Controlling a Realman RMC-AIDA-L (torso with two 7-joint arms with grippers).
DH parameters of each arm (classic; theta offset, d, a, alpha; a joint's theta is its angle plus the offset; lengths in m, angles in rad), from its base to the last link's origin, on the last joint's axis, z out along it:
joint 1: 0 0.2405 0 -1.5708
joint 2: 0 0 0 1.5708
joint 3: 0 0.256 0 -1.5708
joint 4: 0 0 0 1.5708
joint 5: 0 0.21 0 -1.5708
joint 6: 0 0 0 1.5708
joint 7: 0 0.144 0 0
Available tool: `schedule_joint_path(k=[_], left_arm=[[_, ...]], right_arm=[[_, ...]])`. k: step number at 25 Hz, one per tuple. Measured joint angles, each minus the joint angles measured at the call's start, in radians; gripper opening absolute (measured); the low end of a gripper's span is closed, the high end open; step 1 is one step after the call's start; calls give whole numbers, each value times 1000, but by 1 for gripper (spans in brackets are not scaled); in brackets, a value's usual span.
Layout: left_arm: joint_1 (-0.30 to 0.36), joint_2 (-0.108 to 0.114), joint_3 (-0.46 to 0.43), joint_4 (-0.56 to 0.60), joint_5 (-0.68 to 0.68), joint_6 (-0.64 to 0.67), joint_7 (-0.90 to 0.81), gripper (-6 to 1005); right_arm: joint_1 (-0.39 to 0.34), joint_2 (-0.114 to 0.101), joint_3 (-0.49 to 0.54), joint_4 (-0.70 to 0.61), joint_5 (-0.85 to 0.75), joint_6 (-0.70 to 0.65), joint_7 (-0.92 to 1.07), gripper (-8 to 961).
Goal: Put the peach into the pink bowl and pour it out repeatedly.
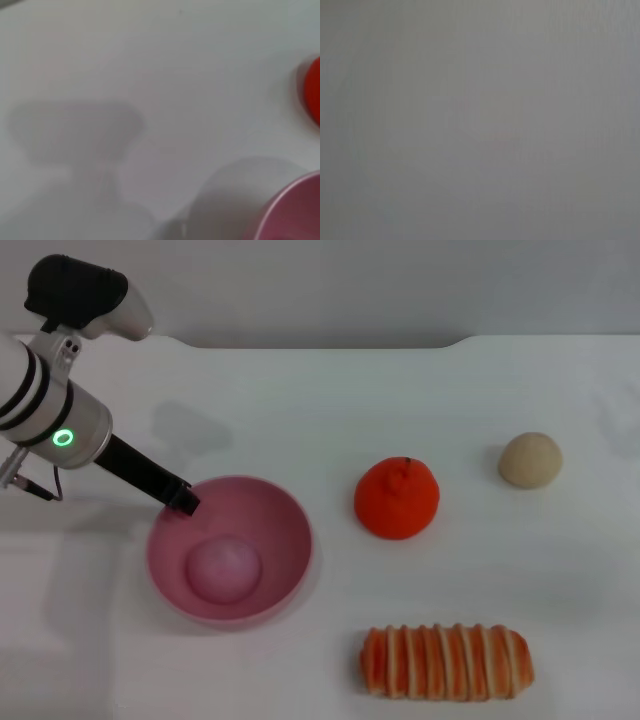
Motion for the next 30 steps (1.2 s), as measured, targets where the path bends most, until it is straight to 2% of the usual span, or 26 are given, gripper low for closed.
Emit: schedule_joint_path(k=[3,6,9,13,15,17,19,21,22,23,25,26,27,30], left_arm=[[3,-4,-10,14,0,-20,29,167],[3,-11,-31,57,-11,-24,47,294],[-1,-32,-104,156,-70,-23,124,421],[-1,-33,-178,246,-297,-80,283,447],[6,-33,-250,242,-489,-129,428,460],[20,-36,-302,193,-692,-158,582,473],[40,-38,-333,84,-970,-177,802,486],[66,-40,-334,-55,-1271,-182,1070,494],[77,-41,-332,-105,-1376,-182,1169,494],[95,-45,-327,-191,-1529,-173,1349,495],[120,-50,-317,-325,-1745,-136,1615,496],[127,-52,-314,-365,-1799,-122,1690,497],[141,-54,-308,-434,-1901,-87,1843,497],[178,-56,-298,-567,-2051,-34,2120,499]], right_arm=[[1,0,0,6,0,0,0,454],[1,0,0,11,0,0,0,454],[1,0,0,21,0,0,0,454],[1,0,0,28,0,-6,0,454],[1,2,-6,31,0,-8,1,454],[-1,3,-16,34,0,-9,4,454],[-2,3,-23,44,0,-9,6,454],[0,3,-26,53,0,-9,6,454],[0,3,-26,55,0,-9,6,454],[0,3,-26,56,0,-8,6,454],[-1,3,-22,57,1,-2,5,454],[-1,3,-19,57,2,5,3,454],[-3,3,-13,57,5,15,1,454],[-4,3,33,58,9,49,-25,454]])
